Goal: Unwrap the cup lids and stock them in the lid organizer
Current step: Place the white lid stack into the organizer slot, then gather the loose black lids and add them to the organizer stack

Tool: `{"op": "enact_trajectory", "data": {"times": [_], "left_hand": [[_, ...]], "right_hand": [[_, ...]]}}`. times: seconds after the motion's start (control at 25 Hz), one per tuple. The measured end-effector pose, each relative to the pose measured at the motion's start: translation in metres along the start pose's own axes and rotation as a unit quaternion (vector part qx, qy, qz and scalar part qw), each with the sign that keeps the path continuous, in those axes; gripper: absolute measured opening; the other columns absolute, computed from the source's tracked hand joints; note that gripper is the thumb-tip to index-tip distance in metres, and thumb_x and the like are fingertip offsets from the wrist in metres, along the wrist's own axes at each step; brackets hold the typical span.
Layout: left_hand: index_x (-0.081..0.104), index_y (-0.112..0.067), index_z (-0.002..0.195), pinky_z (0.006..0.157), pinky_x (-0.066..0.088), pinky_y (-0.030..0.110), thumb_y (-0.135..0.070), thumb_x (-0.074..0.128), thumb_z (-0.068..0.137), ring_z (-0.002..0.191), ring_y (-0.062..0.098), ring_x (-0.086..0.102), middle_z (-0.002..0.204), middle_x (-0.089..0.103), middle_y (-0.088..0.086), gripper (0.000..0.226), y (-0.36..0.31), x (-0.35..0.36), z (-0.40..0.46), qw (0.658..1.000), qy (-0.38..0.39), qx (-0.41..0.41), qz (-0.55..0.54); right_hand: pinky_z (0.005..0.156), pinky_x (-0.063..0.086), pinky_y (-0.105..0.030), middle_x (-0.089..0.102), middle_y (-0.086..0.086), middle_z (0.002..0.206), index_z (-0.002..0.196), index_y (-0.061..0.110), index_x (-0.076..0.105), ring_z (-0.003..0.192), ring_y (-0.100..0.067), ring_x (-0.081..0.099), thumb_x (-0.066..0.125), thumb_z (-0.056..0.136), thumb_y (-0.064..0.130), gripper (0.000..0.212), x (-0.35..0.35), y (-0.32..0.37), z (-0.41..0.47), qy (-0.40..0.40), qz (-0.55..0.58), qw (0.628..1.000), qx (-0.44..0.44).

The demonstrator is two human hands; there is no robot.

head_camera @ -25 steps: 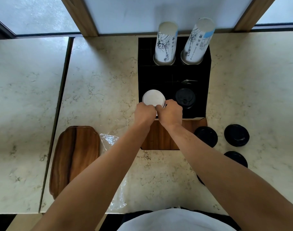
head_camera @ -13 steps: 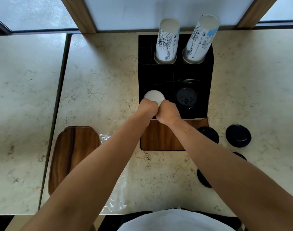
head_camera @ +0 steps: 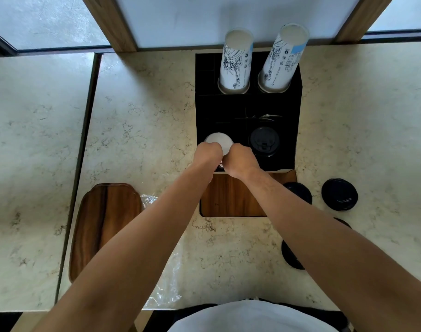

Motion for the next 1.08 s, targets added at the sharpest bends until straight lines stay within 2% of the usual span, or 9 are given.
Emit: {"op": "enact_trajectory", "data": {"times": [0.08, 0.24, 0.36, 0.44, 0.52, 0.64, 0.84, 0.96, 1.08], "left_hand": [[0.051, -0.010, 0.142, 0.097, 0.057, 0.043, -0.004, 0.053, 0.097, 0.076, 0.024, 0.053, 0.099, 0.061, 0.012, 0.045, 0.000, -0.002, 0.000, 1.000, -0.014, -0.002, -0.002], [0.053, -0.010, 0.140, 0.096, 0.058, 0.043, -0.005, 0.057, 0.097, 0.088, 0.026, 0.058, 0.105, 0.062, 0.009, 0.043, 0.005, -0.009, -0.012, 0.999, -0.027, 0.014, -0.008], [0.056, -0.019, 0.128, 0.070, 0.058, 0.028, -0.022, 0.058, 0.087, 0.077, 0.003, 0.055, 0.094, 0.060, -0.010, 0.041, 0.024, -0.025, -0.031, 0.989, -0.017, 0.144, 0.030], [0.051, -0.022, 0.141, 0.061, 0.041, 0.012, -0.032, 0.055, 0.090, 0.074, -0.008, 0.056, 0.098, 0.061, -0.023, 0.052, 0.034, -0.040, -0.044, 0.963, -0.041, 0.252, 0.087], [0.045, -0.024, 0.149, 0.073, 0.040, 0.013, -0.036, 0.055, 0.096, 0.092, -0.006, 0.056, 0.123, 0.065, -0.012, 0.055, 0.043, -0.052, -0.057, 0.946, -0.042, 0.301, 0.114], [0.045, -0.021, 0.150, 0.089, 0.043, 0.028, -0.032, 0.058, 0.099, 0.119, 0.016, 0.059, 0.143, 0.061, 0.004, 0.054, 0.057, -0.065, -0.072, 0.938, -0.026, 0.320, 0.134], [0.052, -0.015, 0.143, 0.093, 0.045, 0.031, -0.030, 0.056, 0.100, 0.122, 0.021, 0.060, 0.140, 0.062, 0.007, 0.046, 0.091, -0.079, -0.098, 0.939, -0.010, 0.310, 0.150], [0.056, -0.011, 0.139, 0.103, 0.050, 0.044, -0.024, 0.055, 0.099, 0.123, 0.025, 0.060, 0.137, 0.063, 0.007, 0.042, 0.108, -0.076, -0.110, 0.939, 0.013, 0.302, 0.163], [0.056, -0.011, 0.138, 0.101, 0.048, 0.039, -0.021, 0.053, 0.098, 0.120, 0.023, 0.059, 0.131, 0.062, 0.002, 0.042, 0.119, -0.067, -0.121, 0.938, 0.034, 0.298, 0.174]], "right_hand": [[0.071, 0.048, -0.032, 0.071, -0.020, 0.112, 0.120, -0.003, 0.064, 0.101, -0.032, 0.069, 0.056, 0.098, 0.005, 0.025, -0.001, 0.000, -0.002, -0.003, 0.005, 1.000, 0.001], [0.070, 0.048, -0.032, 0.070, -0.023, 0.116, 0.121, -0.004, 0.064, 0.105, -0.034, 0.068, 0.058, 0.098, 0.008, 0.027, -0.006, -0.007, -0.011, -0.042, 0.026, 0.999, -0.016], [0.076, 0.051, -0.029, 0.071, -0.018, 0.122, 0.129, 0.001, 0.063, 0.108, -0.028, 0.069, 0.053, 0.104, 0.015, 0.031, -0.008, -0.018, -0.027, -0.126, 0.049, 0.988, -0.073], [0.095, 0.055, -0.033, 0.068, -0.014, 0.131, 0.138, 0.007, 0.060, 0.115, -0.025, 0.067, 0.055, 0.105, 0.024, 0.037, -0.006, -0.022, -0.037, -0.141, 0.067, 0.980, -0.121], [0.106, 0.051, -0.035, 0.063, -0.010, 0.139, 0.144, 0.013, 0.056, 0.124, -0.023, 0.062, 0.060, 0.103, 0.030, 0.045, -0.002, -0.027, -0.050, -0.124, 0.071, 0.979, -0.149], [0.111, 0.046, -0.036, 0.058, -0.008, 0.144, 0.146, 0.015, 0.053, 0.131, -0.022, 0.056, 0.061, 0.101, 0.036, 0.050, 0.004, -0.037, -0.066, -0.107, 0.077, 0.980, -0.147], [0.110, 0.046, -0.037, 0.059, -0.009, 0.141, 0.141, 0.013, 0.056, 0.131, -0.022, 0.056, 0.060, 0.101, 0.034, 0.046, 0.018, -0.057, -0.100, -0.128, 0.082, 0.979, -0.134], [0.107, 0.049, -0.038, 0.061, -0.009, 0.137, 0.137, 0.012, 0.058, 0.126, -0.022, 0.059, 0.062, 0.100, 0.034, 0.043, 0.026, -0.073, -0.117, -0.152, 0.084, 0.978, -0.118], [0.107, 0.049, -0.036, 0.060, -0.008, 0.137, 0.136, 0.013, 0.060, 0.125, -0.021, 0.059, 0.062, 0.100, 0.033, 0.041, 0.032, -0.091, -0.131, -0.160, 0.086, 0.979, -0.090]]}}
Point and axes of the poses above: each hand's wrist, its own z-axis towards the middle knuckle, its own x-axis out of the palm, y = z × x, the point moved 1 cm from there along z, towards the middle knuckle
